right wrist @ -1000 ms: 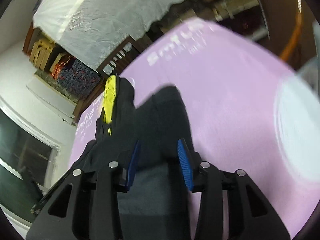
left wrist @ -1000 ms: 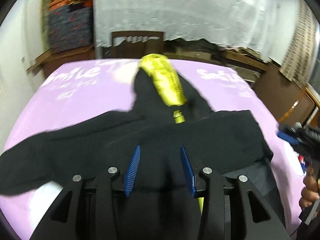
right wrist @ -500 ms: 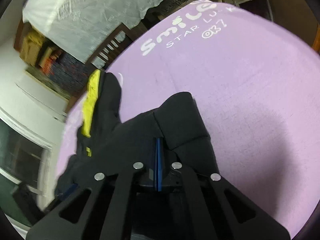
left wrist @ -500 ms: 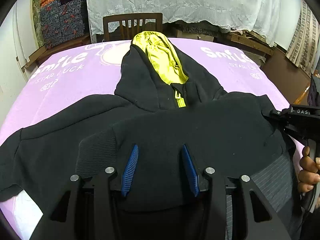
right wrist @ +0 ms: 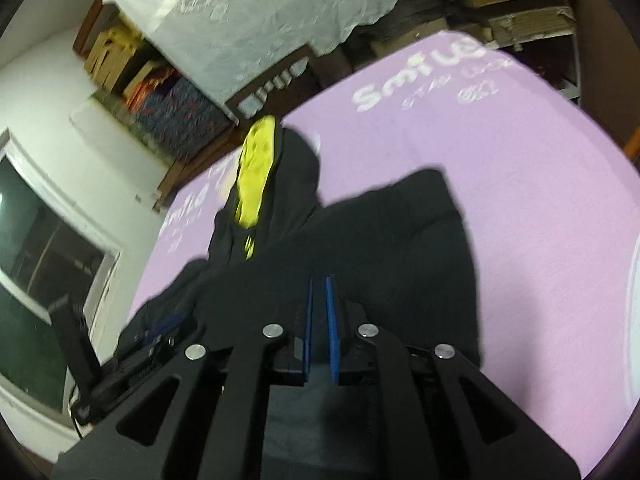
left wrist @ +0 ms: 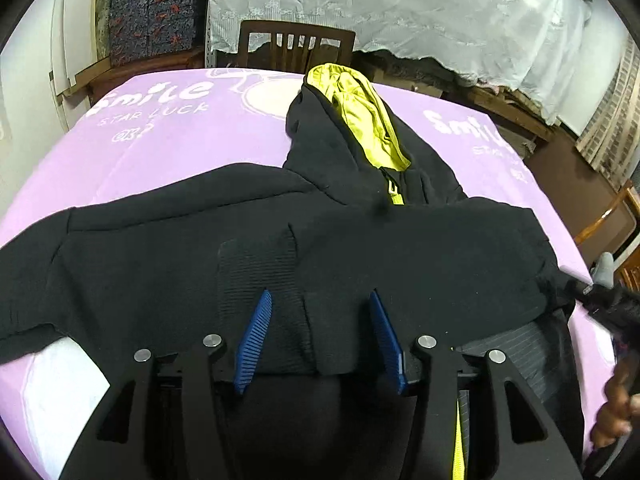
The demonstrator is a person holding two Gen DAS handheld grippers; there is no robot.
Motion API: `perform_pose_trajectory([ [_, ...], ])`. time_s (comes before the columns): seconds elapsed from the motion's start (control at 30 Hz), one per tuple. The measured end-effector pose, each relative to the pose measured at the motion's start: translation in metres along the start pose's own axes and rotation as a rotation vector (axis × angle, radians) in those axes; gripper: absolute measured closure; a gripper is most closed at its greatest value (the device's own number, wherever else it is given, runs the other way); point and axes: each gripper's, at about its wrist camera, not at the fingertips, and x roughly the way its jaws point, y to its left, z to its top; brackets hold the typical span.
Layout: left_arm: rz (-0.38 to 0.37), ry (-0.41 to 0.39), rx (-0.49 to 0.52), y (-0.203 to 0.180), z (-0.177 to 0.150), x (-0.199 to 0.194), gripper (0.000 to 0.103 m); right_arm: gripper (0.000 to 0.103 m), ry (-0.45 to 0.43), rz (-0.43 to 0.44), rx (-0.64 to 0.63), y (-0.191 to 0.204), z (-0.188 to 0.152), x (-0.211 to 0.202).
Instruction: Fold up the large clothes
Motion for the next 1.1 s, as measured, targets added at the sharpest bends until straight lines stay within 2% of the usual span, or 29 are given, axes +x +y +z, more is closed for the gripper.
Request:
perform_pose_trajectory([
  [0.1,0.019,-0.002,0.01,-0.001,-0.001,0.003,0.052,0.095,0.061,-0.037,0.03,-0.011,-0.011,0.016],
  [0.13,0.033,-0.007,0.025,-0.002,-0.001,0.004,0.052,0.1,0.089,-0.049,0.051,-0.018,-0.013,0.022],
  [0.3,0.041,-0.011,0.033,-0.002,-0.003,0.004,0.052,0.103,0.126,0.103,0.221,-0.057,-0.014,0.028],
  [0.43,0.004,-0.018,-0.033,0.012,-0.004,-0.01,0.052,0.103,0.123,0.097,0.211,-0.056,-0.015,0.024],
  [0.5,0.012,-0.033,-0.071,0.022,-0.005,-0.022,0.05,0.102,0.114,0.071,0.203,-0.053,-0.016,0.017],
  [0.57,0.022,-0.057,-0.109,0.038,-0.008,-0.04,0.05,0.092,0.08,0.012,0.157,-0.045,-0.019,0.005],
  [0.63,0.026,-0.074,-0.16,0.058,-0.014,-0.058,0.05,0.077,0.034,-0.022,0.101,-0.034,-0.022,-0.009],
  [0.8,0.106,-0.082,-0.246,0.117,-0.04,-0.099,0.045,0.073,-0.044,0.023,0.057,-0.016,-0.04,-0.048],
  [0.87,0.156,-0.068,-0.284,0.145,-0.052,-0.112,0.045,0.067,-0.062,0.039,0.042,-0.008,-0.048,-0.062],
  [0.93,0.211,-0.063,-0.339,0.18,-0.066,-0.127,0.045,0.055,-0.069,0.047,0.029,-0.001,-0.054,-0.073],
  [1.0,0.249,-0.067,-0.415,0.213,-0.078,-0.142,0.045,0.05,-0.066,0.048,0.021,0.007,-0.062,-0.082],
  [1.1,0.233,-0.094,-0.532,0.25,-0.088,-0.16,0.046,0.047,-0.072,0.076,0.028,0.017,-0.072,-0.096],
])
